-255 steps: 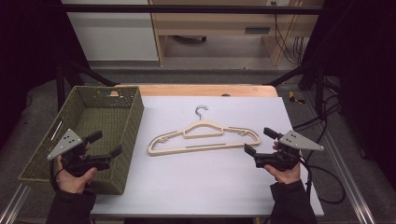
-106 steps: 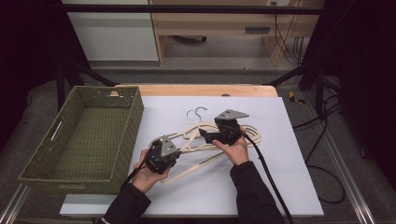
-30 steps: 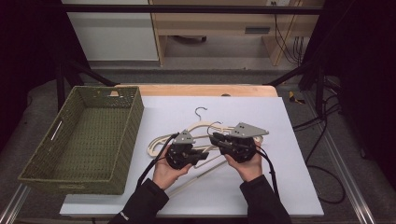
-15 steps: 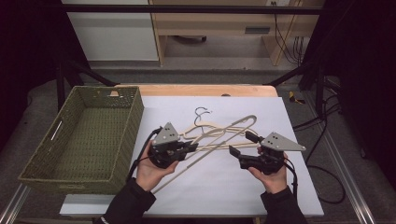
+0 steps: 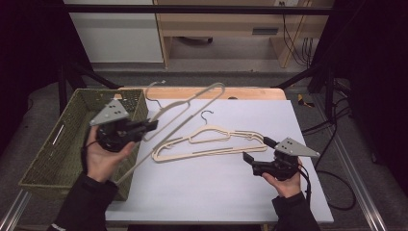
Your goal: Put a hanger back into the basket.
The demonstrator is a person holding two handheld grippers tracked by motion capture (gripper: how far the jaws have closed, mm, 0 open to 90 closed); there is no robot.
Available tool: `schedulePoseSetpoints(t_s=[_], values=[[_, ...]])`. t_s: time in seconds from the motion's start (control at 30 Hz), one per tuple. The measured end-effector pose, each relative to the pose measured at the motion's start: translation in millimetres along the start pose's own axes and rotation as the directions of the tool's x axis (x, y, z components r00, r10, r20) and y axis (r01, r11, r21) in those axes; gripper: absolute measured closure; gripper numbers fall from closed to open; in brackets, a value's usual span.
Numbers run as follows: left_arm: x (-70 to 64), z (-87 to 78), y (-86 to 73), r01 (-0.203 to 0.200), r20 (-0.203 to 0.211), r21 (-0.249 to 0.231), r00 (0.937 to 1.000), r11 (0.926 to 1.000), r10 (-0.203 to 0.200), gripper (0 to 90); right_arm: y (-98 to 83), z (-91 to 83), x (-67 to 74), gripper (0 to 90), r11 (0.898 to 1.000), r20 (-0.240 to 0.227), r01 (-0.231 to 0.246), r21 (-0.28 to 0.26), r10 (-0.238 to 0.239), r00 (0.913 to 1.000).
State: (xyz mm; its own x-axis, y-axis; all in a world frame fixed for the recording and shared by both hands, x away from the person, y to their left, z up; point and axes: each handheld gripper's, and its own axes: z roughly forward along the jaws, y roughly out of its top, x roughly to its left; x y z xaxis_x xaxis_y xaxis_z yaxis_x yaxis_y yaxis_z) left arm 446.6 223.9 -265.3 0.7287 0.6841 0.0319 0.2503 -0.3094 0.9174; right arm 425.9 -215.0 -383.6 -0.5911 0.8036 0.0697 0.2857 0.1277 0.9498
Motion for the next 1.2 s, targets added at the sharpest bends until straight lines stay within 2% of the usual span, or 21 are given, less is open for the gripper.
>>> schedulePoseSetpoints(t_s=[0.2,0.33,0.4,0.47,0.53,0.67,0.83,0.97,1.2], values=[[39.2,-27.4,-5.2,0.023,-0.093,0.005,0.9954,0.9997,-0.022,85.6,0.0,-0.7,-1.3,7.5,1.0,0.0,-0.009,-0.008,0.009,1.0],[62.8,-40.4,-11.5,0.049,-0.13,0.014,0.9904,0.9987,-0.047,85.6,-0.1,-0.6,-2.3,6.9,1.0,0.004,-0.008,-0.005,0.008,1.0],[72.7,-45.6,-14.7,0.051,-0.149,0.018,0.9876,0.9986,-0.047,85.6,-0.7,-0.5,-3.2,6.8,1.0,0.004,-0.01,-0.004,0.01,0.9999],[81.3,-50.5,-17.7,0.036,-0.171,0.046,0.9848,0.9983,-0.027,85.6,-1.1,0.1,-3.6,6.6,1.0,0.01,-0.013,-0.003,0.013,0.9999],[89.3,-54.8,-21.2,0.031,-0.187,0.056,0.9822,0.998,-0.02,85.6,-1.2,0.1,-4.1,6.5,1.0,0.012,-0.014,-0.004,0.014,0.9998],[104.2,-63.8,-27.8,0.045,-0.194,0.055,0.9805,0.9975,-0.034,85.6,-0.9,-0.5,-4.2,6.4,1.0,0.011,-0.008,-0.003,0.008,0.9999],[120.7,-72.3,-36.4,0.056,-0.221,0.065,0.9745,0.9963,-0.041,85.6,-0.9,-0.4,-4.5,6.2,1.0,0.012,-0.003,-0.003,0.003,0.9999],[134.9,-79.4,-46.6,0.076,-0.213,0.058,0.9751,0.9954,-0.062,85.6,0.2,-1.3,-4.1,5.4,1.0,0.014,-0.007,-0.006,0.008,0.9999],[150.5,-83.8,-63.5,0.11,-0.232,0.092,0.9688,0.9897,-0.086,85.7,1.3,-2.9,-4.0,4.6,1.0,0.013,-0.003,-0.01,0.003,0.9999]])
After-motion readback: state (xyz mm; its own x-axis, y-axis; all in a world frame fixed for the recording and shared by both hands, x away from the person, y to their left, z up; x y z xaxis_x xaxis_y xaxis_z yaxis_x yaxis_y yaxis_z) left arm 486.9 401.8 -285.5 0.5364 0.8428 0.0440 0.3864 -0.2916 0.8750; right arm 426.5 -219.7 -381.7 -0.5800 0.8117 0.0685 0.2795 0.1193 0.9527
